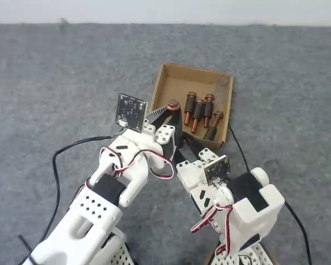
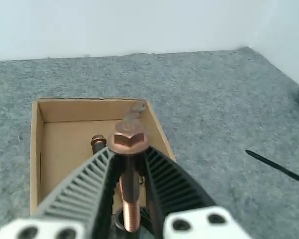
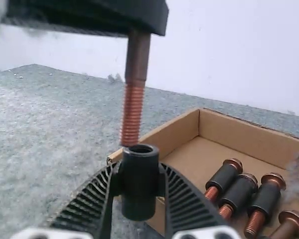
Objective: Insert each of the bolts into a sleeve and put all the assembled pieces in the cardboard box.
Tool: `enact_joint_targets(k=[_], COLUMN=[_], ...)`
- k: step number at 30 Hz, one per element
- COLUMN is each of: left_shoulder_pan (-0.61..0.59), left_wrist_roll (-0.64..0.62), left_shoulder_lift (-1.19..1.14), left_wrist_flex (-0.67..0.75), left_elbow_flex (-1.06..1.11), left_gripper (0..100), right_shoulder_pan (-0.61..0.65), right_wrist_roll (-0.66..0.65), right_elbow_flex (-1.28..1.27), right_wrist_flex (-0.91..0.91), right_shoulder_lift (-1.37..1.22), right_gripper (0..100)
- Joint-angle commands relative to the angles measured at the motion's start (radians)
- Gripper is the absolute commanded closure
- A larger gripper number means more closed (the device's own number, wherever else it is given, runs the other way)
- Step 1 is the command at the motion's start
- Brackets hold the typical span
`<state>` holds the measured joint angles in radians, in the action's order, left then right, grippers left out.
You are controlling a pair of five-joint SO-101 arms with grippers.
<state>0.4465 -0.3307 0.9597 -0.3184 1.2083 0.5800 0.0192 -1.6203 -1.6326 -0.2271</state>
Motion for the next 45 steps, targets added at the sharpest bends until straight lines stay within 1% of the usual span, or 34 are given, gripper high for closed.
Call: enact_joint_targets(k=[1, 8, 12, 14, 20, 24, 45], left_shoulder_pan=[-0.003, -0.009, -0.005, -0.003, -0.003, -0.005, -0.008], left_wrist_roll=[-0.006, -0.006, -0.006, -0.006, -0.006, -0.005, -0.005], left_shoulder_lift=[-0.003, -0.005, -0.005, -0.005, -0.005, -0.005, -0.005], left_wrist_flex=[0.034, 0.04, 0.13, 0.153, 0.155, 0.153, 0.157], left_elbow_flex=[-0.067, -0.059, -0.016, -0.002, 0.013, 0.016, 0.039], left_gripper=[99, 99, 99, 99, 99, 99, 99], right_shoulder_pan=[0.01, 0.01, 0.01, 0.01, 0.01, 0.01, 0.01], right_wrist_roll=[0.002, 0.002, 0.002, 0.002, -0.005, -0.052, -0.049], right_elbow_flex=[-0.031, -0.031, -0.031, -0.031, -0.031, -0.031, -0.032], right_wrist_flex=[-0.004, -0.004, -0.002, -0.002, -0.002, -0.001, -0.004], right_shoulder_lift=[0.051, 0.051, 0.051, 0.051, 0.051, 0.051, 0.051], right_gripper=[99.3, 99.3, 99.3, 99.3, 99.3, 99.3, 99.3])
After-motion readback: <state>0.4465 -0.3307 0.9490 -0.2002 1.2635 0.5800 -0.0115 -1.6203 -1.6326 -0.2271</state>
